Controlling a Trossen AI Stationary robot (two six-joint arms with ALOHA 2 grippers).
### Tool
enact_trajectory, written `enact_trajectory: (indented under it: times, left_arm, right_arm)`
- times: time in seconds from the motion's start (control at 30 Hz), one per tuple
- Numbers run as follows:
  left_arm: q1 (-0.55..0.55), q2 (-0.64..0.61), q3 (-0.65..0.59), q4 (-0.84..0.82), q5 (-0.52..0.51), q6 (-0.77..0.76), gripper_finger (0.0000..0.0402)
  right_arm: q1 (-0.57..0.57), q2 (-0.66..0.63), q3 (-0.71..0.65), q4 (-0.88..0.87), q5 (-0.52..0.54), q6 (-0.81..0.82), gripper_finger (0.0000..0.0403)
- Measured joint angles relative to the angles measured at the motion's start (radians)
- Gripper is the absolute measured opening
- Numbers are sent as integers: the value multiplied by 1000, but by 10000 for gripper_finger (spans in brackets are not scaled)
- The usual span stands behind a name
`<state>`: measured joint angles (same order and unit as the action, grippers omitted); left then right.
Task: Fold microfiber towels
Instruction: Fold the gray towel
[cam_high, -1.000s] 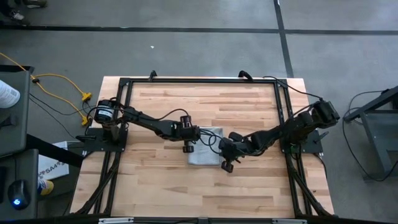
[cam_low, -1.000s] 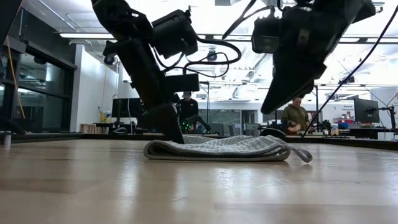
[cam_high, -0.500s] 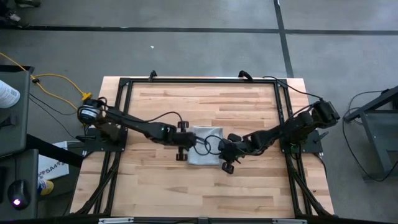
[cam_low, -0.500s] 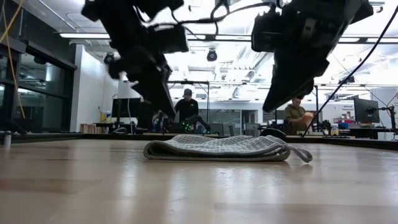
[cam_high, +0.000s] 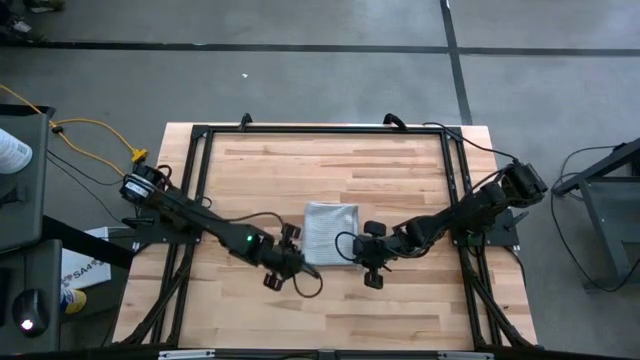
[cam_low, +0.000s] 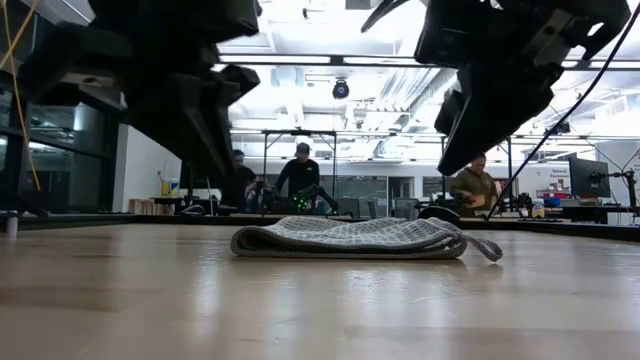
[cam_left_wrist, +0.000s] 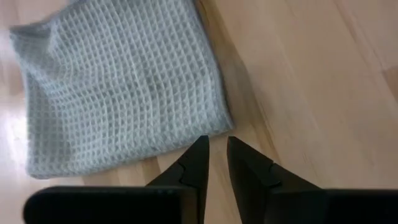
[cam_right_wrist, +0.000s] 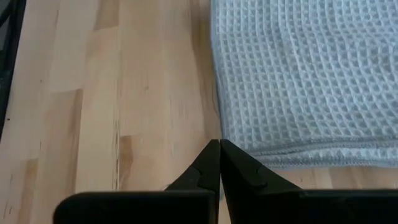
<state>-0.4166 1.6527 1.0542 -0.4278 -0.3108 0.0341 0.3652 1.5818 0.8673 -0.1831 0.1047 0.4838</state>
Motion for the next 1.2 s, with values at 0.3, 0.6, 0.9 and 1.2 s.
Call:
enact_trajectory:
  times: [0.3,0.6,0.9,1.2]
  left_arm:
    - [-15,0,0,-2,-26,-12,82]
    - [-16,1,0,6,-25,-22,120]
    - [-16,76,-2,10,-23,-43,137]
    - [-16,91,-2,19,36,-70,136]
  right_arm:
    - [8,0,0,32,-12,-62,3]
    - [8,4,0,33,-29,-93,3]
    - [8,78,0,42,-56,-115,3]
    - [10,80,0,117,-69,-115,3]
